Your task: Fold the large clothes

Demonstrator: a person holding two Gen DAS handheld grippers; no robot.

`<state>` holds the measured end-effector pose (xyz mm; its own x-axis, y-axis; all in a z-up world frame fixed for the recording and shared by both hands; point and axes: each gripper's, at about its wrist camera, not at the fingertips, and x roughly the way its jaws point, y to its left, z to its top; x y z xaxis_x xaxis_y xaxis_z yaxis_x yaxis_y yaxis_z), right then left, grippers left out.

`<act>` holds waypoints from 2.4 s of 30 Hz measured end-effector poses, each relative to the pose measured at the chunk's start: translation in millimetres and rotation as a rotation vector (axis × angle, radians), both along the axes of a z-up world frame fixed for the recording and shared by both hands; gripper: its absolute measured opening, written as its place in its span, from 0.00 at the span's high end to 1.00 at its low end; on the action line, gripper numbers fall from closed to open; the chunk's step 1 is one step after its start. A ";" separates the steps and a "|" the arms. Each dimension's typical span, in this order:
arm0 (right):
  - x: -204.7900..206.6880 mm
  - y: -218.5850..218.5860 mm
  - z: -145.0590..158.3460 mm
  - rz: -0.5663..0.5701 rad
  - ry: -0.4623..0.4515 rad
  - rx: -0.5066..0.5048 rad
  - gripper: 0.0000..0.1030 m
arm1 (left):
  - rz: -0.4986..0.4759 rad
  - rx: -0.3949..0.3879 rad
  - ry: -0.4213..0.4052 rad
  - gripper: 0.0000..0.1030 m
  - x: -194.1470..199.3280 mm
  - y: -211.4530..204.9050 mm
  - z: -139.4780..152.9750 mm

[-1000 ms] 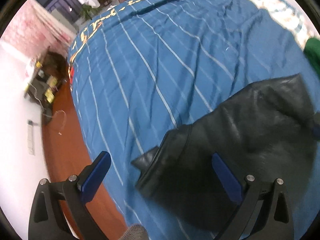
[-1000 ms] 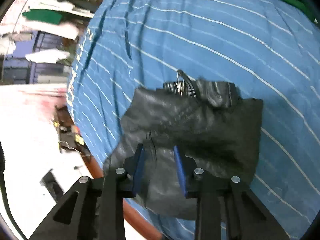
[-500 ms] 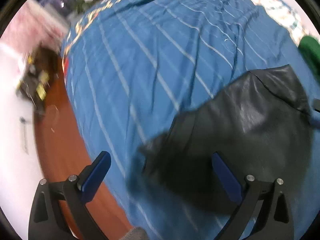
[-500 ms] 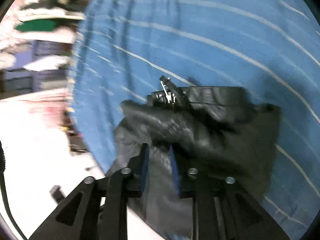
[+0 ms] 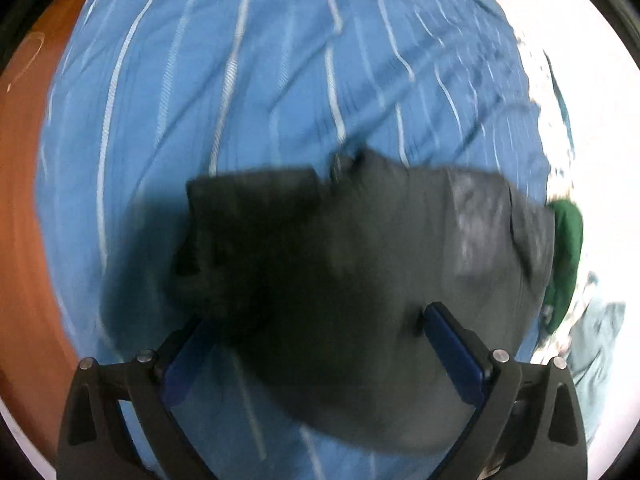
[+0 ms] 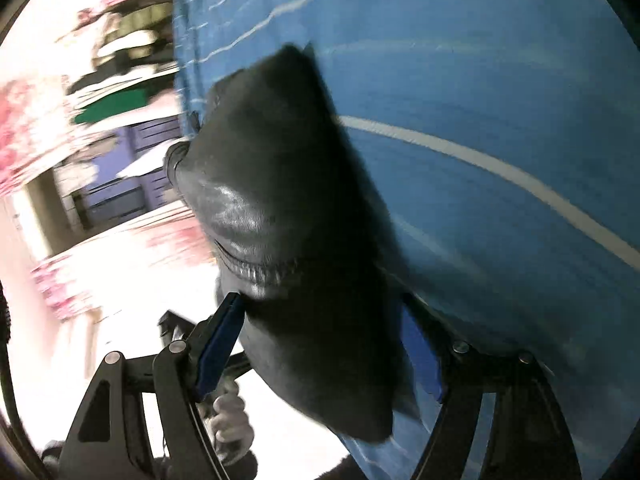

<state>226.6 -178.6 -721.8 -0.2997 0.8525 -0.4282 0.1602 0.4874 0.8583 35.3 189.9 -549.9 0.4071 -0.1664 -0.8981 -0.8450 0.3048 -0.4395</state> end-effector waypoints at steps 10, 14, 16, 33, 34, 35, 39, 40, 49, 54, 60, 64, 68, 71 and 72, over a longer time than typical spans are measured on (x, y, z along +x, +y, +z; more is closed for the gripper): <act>17.0 64.6 -4.7 0.041 0.012 0.218 0.21 | 0.028 0.083 -0.016 0.16 0.9 28.8 2.8; 17.1 87.2 -6.7 0.077 -0.039 0.262 0.22 | -0.030 0.105 -0.021 0.16 5.4 39.2 2.0; 16.2 102.9 -20.1 0.107 -0.040 0.174 0.25 | -0.067 0.120 -0.017 0.16 8.9 40.5 0.5; -21.8 126.0 60.3 -0.171 -0.101 0.214 0.48 | -0.263 0.139 -0.126 0.68 60.1 90.9 74.9; -16.0 119.7 66.1 -0.185 -0.108 0.215 0.49 | -0.282 0.148 -0.137 0.69 67.4 92.5 81.8; -15.6 120.1 75.1 -0.205 -0.124 0.214 0.49 | -0.301 0.154 -0.155 0.69 77.3 94.2 89.6; -1.5 108.0 102.2 -0.296 -0.173 0.227 0.50 | -0.392 0.186 -0.244 0.69 124.9 91.0 124.6; 2.3 106.5 107.3 -0.314 -0.184 0.230 0.50 | -0.415 0.197 -0.260 0.69 135.9 88.4 131.6; 78.6 57.8 173.9 -0.476 -0.320 0.297 0.51 | -0.525 0.216 -0.421 0.69 267.7 34.1 194.1; 167.5 7.2 221.8 -0.513 -0.418 0.312 0.51 | -0.563 0.203 -0.524 0.69 371.3 -17.5 226.1; 283.1 -65.2 247.4 -0.545 -0.500 0.318 0.51 | -0.587 0.186 -0.612 0.69 492.8 -82.2 223.9; 356.3 -106.8 225.1 -0.556 -0.500 0.324 0.51 | -0.631 0.203 -0.594 0.69 555.6 -121.2 182.7; 416.3 -149.1 143.8 -0.615 -0.372 0.238 0.51 | -0.738 0.189 -0.441 0.69 610.4 -161.2 95.8; 432.6 -170.9 76.5 -0.656 -0.199 0.113 0.51 | -0.821 0.212 -0.366 0.68 619.9 -177.5 58.8; 434.7 -173.1 63.8 -0.656 -0.171 0.087 0.50 | -0.846 0.243 -0.361 0.67 617.8 -182.1 57.5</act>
